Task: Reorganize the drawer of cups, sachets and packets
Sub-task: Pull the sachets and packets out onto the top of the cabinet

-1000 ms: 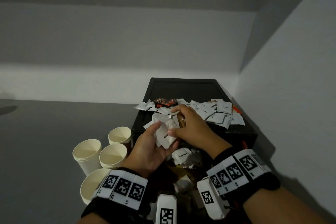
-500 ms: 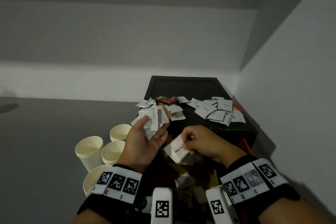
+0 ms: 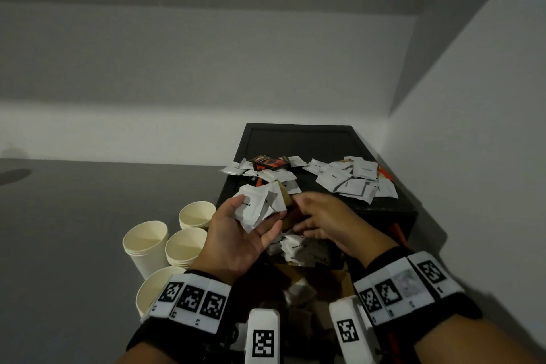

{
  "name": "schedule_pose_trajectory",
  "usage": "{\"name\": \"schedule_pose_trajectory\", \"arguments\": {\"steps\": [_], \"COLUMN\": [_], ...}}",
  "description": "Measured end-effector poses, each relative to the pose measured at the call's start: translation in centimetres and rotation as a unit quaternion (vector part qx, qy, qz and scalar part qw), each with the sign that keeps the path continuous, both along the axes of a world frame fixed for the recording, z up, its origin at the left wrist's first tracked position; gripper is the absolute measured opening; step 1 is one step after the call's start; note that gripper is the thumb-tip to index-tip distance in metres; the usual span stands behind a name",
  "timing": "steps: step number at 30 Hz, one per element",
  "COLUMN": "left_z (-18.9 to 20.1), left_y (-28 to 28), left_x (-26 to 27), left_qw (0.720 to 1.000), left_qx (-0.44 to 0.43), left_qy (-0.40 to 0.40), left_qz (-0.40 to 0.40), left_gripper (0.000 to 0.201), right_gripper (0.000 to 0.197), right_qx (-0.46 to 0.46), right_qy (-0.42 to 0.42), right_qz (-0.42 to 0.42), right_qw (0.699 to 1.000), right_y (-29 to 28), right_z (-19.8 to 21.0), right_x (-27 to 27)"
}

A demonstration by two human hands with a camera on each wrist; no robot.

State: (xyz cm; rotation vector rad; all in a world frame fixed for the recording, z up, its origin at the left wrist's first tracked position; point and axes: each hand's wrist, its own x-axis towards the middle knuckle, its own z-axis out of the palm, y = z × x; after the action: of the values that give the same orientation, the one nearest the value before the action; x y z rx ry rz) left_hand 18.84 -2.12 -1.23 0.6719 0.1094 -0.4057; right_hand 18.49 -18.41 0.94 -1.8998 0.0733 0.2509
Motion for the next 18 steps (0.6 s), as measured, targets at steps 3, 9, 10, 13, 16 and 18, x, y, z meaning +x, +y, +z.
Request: {"name": "schedule_pose_trajectory", "arguments": {"steps": [3,9,10,13,16,18], "left_z": [0.0,0.2,0.2,0.1,0.1,0.2], "left_y": [-0.4,0.3,0.6,1.2,1.3,1.1], "left_x": [-0.3,-0.3,-0.3,-0.1,-0.1,-0.2], "left_qw": [1.000,1.000,1.000,0.999,0.999,0.999], "left_qx": [0.014,0.024,0.020,-0.001,-0.002,0.005], "left_qy": [0.003,0.011,0.012,0.013,0.014,0.013], "left_qz": [-0.026,-0.014,-0.003,0.030,0.033,0.031], "left_gripper": [0.033,0.036,0.037,0.039,0.039,0.039], "right_gripper": [0.016,0.016,0.017,0.018,0.019,0.021], "right_qx": [0.029,0.056,0.079,0.049,-0.051,-0.075], "right_qy": [-0.037,-0.083,-0.071,-0.039,0.036,0.086], "right_qz": [-0.021,-0.093,-0.101,-0.096,-0.036,-0.023], "right_qw": [0.999,0.991,0.989,0.993,0.997,0.993], "right_y": [0.9,0.3,-0.1,-1.2,-1.6,-1.2], "right_z": [1.0,1.4,1.5,1.0,-0.7,-2.1], "right_x": [0.0,0.2,0.2,0.0,-0.1,-0.1]}}
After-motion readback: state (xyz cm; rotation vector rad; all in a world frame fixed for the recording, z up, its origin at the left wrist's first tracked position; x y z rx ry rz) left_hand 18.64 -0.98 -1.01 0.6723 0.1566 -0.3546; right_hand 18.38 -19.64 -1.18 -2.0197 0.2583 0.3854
